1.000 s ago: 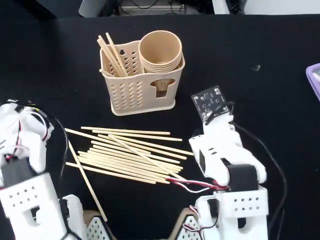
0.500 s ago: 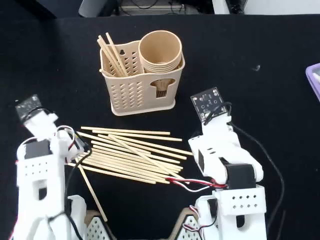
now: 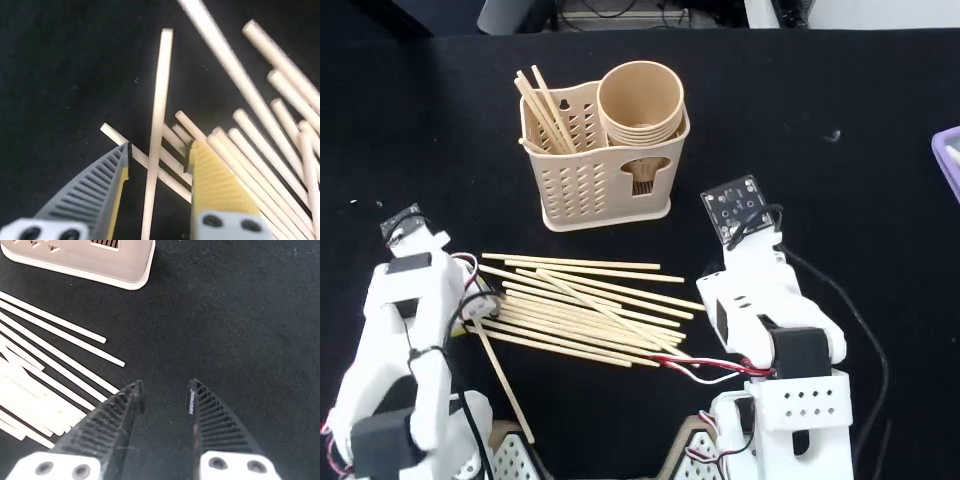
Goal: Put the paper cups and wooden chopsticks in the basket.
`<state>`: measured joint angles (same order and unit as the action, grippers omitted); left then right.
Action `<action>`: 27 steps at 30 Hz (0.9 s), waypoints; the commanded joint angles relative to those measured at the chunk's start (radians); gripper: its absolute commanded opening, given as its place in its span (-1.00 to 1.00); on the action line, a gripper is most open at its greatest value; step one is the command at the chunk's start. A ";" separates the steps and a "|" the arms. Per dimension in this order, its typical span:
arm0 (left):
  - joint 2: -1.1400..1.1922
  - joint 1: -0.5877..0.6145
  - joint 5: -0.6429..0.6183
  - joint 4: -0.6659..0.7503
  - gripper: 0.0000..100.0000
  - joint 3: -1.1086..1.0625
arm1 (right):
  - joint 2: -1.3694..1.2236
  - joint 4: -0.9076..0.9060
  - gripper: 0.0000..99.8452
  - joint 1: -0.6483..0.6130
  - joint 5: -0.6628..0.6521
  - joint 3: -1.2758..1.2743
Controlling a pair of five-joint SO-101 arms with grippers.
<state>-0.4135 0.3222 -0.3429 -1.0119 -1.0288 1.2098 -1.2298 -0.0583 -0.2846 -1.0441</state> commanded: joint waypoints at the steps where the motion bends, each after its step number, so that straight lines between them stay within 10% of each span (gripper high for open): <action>1: 0.074 0.025 -0.011 0.006 -0.69 0.028 | 0.019 0.020 -0.70 0.011 -0.005 0.002; 19: 0.074 0.027 -0.161 -0.011 -0.94 0.375 | 0.019 0.025 -0.70 0.011 -0.002 -0.005; 27: 0.074 0.035 -0.192 -0.276 -0.94 0.677 | 0.019 0.121 -0.70 0.098 -0.002 -0.097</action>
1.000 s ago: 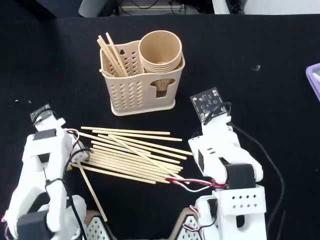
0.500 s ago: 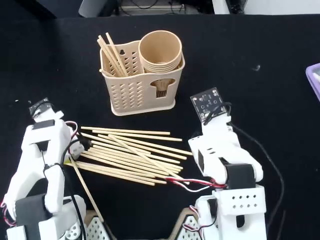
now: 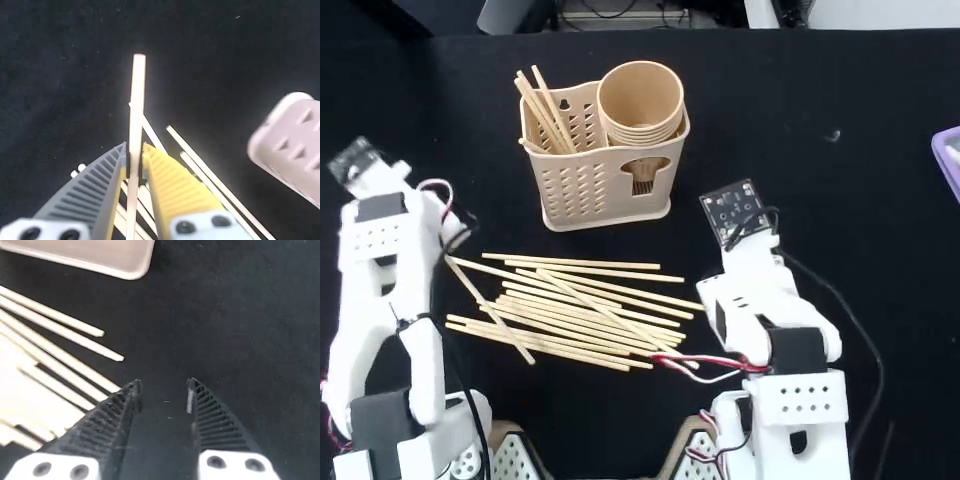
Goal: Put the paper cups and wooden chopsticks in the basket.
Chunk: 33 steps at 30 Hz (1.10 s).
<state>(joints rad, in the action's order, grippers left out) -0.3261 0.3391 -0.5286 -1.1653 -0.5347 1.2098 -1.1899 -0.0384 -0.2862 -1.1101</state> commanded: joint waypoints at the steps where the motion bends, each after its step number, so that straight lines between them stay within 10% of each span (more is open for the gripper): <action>1: -0.017 0.031 0.006 -0.163 -0.94 0.225 | 0.019 0.106 -0.70 0.109 0.000 -0.053; 12: -0.331 0.105 0.157 -0.170 -0.94 0.584 | 0.019 0.407 -0.70 0.215 0.152 -0.314; 27: -0.502 -0.271 0.161 0.680 -0.94 0.417 | 0.019 0.528 -0.70 0.219 0.150 -0.435; 33: -0.420 -0.340 0.161 0.802 -0.94 0.288 | 0.019 0.529 -0.70 0.215 0.149 -0.437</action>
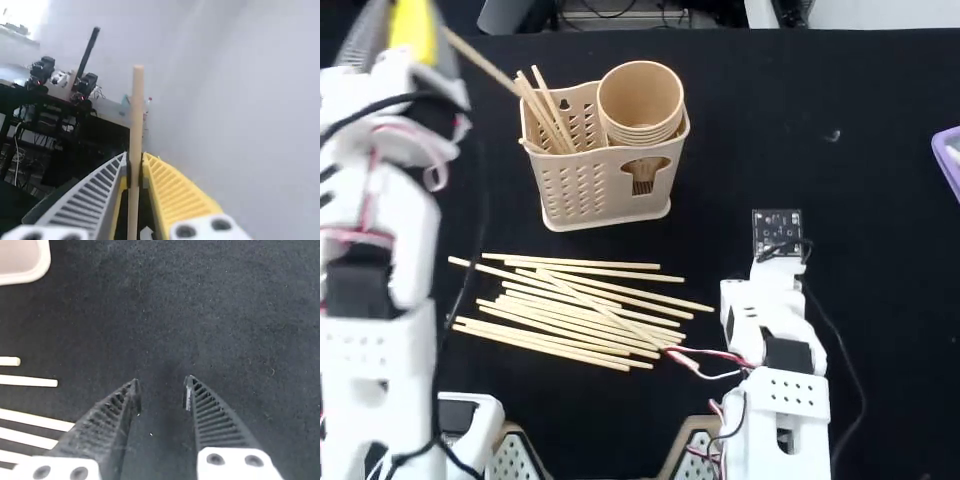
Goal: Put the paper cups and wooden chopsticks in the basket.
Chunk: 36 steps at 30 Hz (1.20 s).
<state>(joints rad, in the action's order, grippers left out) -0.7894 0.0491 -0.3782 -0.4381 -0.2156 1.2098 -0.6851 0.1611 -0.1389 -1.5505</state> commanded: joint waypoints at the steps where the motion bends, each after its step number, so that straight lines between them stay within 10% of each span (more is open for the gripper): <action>1: 0.063 -0.058 0.011 0.089 -0.94 -0.036 | 0.019 0.025 -0.70 0.015 0.002 0.004; 28: 0.281 -0.199 0.322 -0.008 -0.92 -0.062 | 0.016 0.018 -0.70 0.014 0.000 0.002; 36: 0.252 -0.176 0.270 -0.328 -0.72 0.097 | 0.016 0.018 -0.70 0.014 0.000 0.002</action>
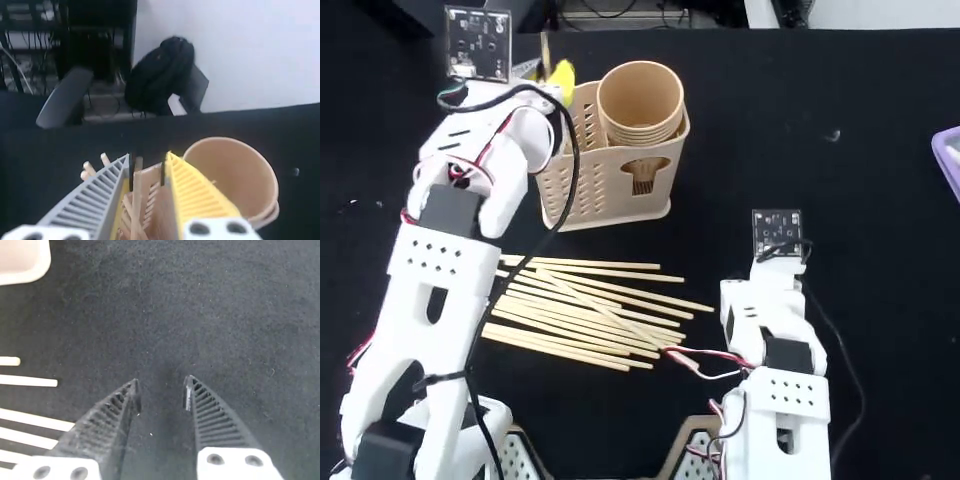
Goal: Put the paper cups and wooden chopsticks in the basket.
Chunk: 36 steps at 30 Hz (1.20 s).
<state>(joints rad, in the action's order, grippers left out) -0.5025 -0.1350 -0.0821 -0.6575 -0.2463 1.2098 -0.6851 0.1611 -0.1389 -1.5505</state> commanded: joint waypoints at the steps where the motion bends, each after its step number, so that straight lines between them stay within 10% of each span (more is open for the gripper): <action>1: -0.037 0.010 -0.025 -0.124 -0.72 0.148 | 0.016 0.018 -0.70 0.014 0.000 0.002; 9: -0.229 0.209 -0.021 -0.456 -0.72 0.265 | 0.019 0.015 -0.70 0.021 0.000 -0.002; 15: -0.430 0.559 -0.021 -0.779 -0.71 -0.093 | 0.019 -0.295 -0.70 -0.032 -0.157 0.242; 25: -0.654 0.699 -0.021 -0.212 -0.71 -1.040 | -0.036 -0.583 -0.70 -0.575 -0.269 0.446; 36: -0.763 0.664 -0.023 -0.133 -0.71 -1.199 | -0.615 -0.333 -0.56 -0.701 -0.365 0.479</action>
<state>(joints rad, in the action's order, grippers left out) -1.2375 0.5585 -0.0959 -0.8109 -1.4431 0.7633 -1.0825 -0.4803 -0.4826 -1.1469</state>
